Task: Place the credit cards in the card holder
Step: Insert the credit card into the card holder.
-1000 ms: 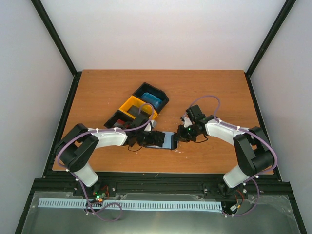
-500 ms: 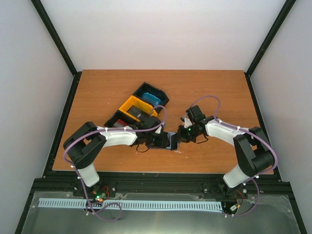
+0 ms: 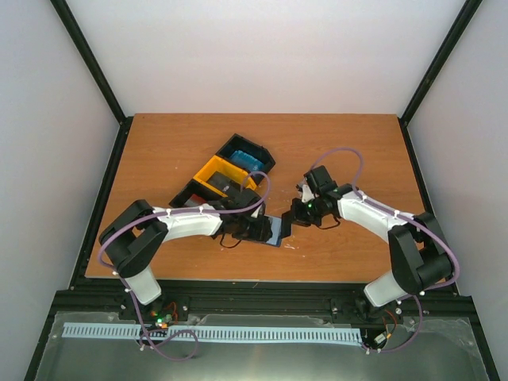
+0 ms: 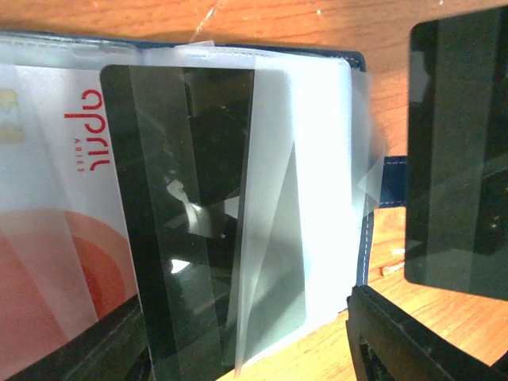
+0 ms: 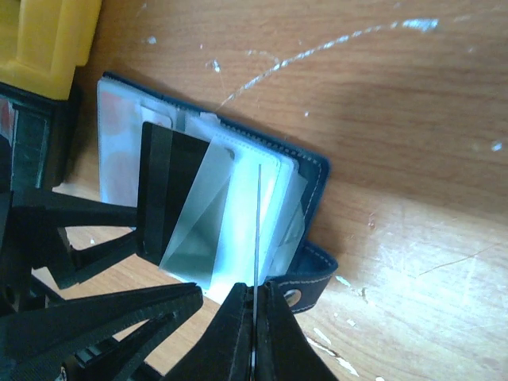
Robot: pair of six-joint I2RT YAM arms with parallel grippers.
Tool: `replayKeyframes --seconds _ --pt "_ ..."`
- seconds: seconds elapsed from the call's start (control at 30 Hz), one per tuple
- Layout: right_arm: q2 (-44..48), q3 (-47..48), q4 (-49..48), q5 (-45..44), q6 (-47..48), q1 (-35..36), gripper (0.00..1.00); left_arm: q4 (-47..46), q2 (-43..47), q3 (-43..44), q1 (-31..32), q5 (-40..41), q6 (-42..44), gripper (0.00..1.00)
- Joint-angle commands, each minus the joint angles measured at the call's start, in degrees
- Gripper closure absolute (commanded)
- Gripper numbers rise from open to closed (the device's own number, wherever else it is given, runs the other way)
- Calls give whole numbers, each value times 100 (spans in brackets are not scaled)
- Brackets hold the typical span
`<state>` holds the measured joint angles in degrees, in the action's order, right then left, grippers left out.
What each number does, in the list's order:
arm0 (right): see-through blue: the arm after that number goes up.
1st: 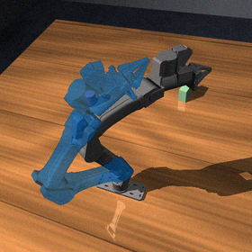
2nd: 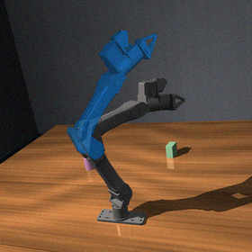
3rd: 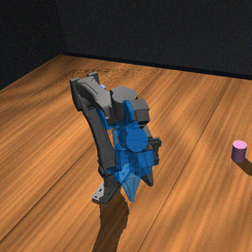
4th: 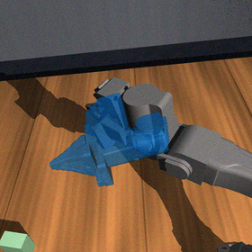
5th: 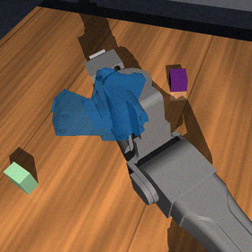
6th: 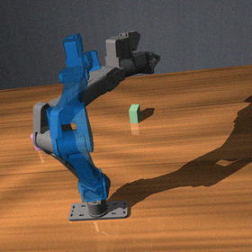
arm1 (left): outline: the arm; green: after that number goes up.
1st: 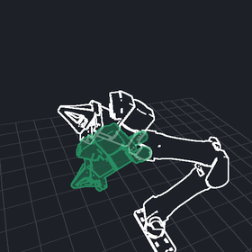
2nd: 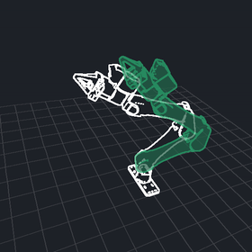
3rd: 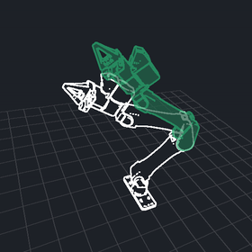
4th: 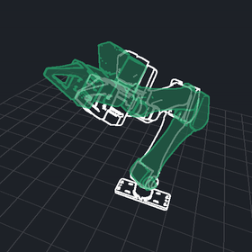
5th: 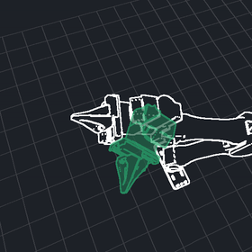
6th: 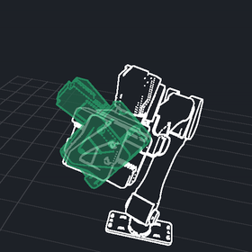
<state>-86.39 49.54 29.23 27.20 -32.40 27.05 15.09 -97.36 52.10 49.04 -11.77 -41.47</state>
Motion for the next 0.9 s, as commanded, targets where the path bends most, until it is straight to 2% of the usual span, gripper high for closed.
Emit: replayKeyframes --seconds 0.0,0.5,0.77,0.87 --pt "3 225 347 -398 20 12 97 460 64 232 45 210 -45 35" --pt "-359 47 -91 83 -149 63 97 1267 54 764 45 704 47 24" --pt "-416 41 -105 88 -143 116 97 1056 -231 920 -9 778 210 24" --pt "-414 20 -110 78 -152 133 97 939 -365 944 -125 669 249 26"
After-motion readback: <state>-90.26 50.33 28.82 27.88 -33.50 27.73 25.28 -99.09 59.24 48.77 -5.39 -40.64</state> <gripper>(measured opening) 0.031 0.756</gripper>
